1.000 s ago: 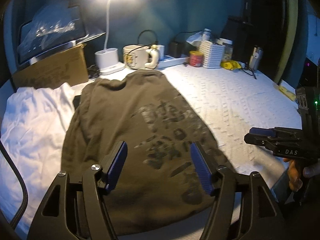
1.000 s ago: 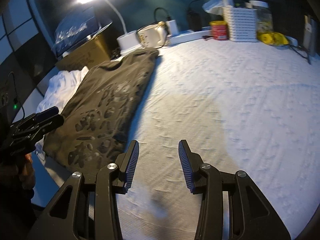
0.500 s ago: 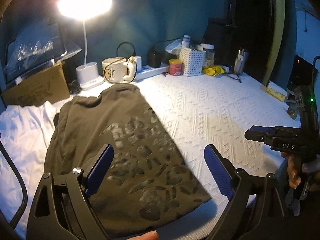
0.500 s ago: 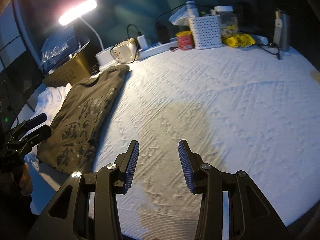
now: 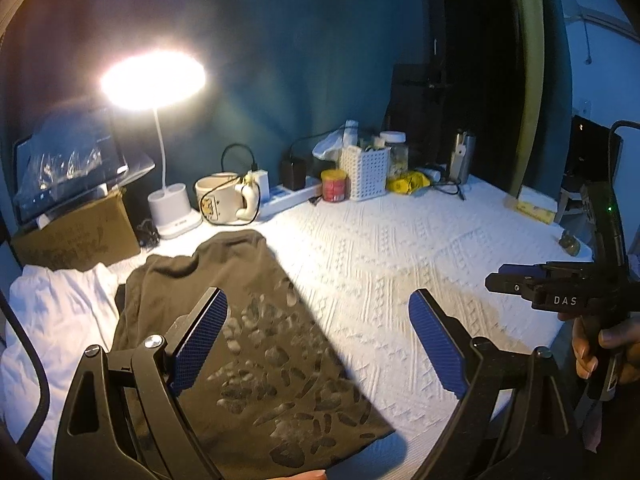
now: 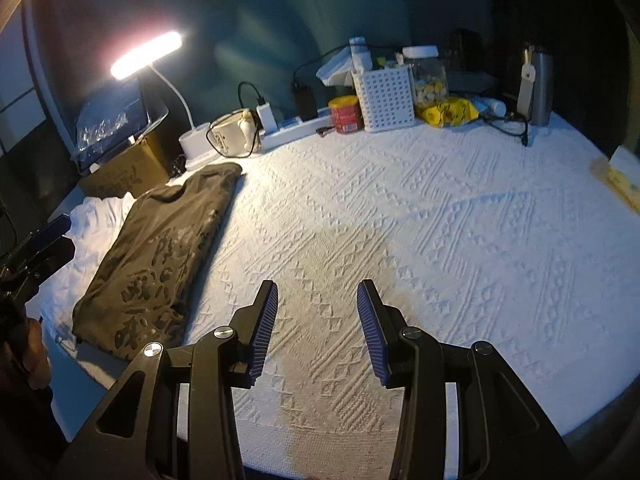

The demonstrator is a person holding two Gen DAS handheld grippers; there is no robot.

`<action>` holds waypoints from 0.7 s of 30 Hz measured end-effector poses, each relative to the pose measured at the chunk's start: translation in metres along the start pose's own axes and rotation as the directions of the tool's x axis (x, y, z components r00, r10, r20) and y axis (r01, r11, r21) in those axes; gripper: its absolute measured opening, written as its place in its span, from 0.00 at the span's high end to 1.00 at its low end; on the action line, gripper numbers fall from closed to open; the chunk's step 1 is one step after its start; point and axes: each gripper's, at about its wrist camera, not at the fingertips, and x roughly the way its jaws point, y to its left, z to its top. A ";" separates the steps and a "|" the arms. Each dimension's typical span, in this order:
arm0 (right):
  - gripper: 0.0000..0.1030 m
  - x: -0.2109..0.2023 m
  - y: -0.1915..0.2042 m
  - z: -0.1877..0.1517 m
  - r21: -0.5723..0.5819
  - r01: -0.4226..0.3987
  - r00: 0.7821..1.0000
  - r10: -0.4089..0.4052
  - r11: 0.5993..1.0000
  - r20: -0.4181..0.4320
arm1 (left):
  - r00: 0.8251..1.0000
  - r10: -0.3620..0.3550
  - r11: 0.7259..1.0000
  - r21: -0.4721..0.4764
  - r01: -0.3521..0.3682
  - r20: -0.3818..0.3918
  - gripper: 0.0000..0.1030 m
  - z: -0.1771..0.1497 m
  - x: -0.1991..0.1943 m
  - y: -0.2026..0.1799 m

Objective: Fold small clothes
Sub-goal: 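Pull both open grippers back away from the folded shirt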

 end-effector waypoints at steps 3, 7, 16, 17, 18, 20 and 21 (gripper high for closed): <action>0.57 -0.013 0.003 0.007 -0.009 0.011 0.999 -0.011 1.000 0.030 | 1.000 0.000 1.000 0.005 0.000 0.020 0.11 0.006 -0.005 -0.002; 0.57 -0.030 0.007 0.017 -0.028 0.034 0.997 -0.032 0.999 0.073 | 0.999 -0.006 1.000 -0.006 0.006 0.054 0.11 0.015 -0.012 -0.002; 0.33 -0.063 0.022 0.038 -0.074 0.072 0.984 -0.059 0.995 0.166 | 0.992 -0.004 1.000 -0.022 0.007 0.126 0.11 0.031 -0.032 0.002; 0.33 -0.066 0.024 0.040 -0.080 0.077 0.983 -0.062 0.994 0.174 | 0.992 -0.003 1.000 -0.027 0.007 0.127 0.11 0.033 -0.033 0.002; 0.33 -0.070 0.026 0.043 -0.084 0.082 0.980 -0.065 0.993 0.186 | 0.992 -0.004 0.999 -0.033 0.008 0.127 0.11 0.035 -0.034 0.003; 0.33 -0.079 0.028 0.048 -0.083 0.093 0.974 -0.073 0.992 0.215 | 0.990 0.001 0.999 -0.049 0.006 0.143 0.11 0.039 -0.040 0.006; 0.33 -0.083 0.029 0.051 -0.085 0.098 0.971 -0.077 0.992 0.227 | 0.989 0.005 0.998 -0.055 0.004 0.151 0.11 0.041 -0.043 0.007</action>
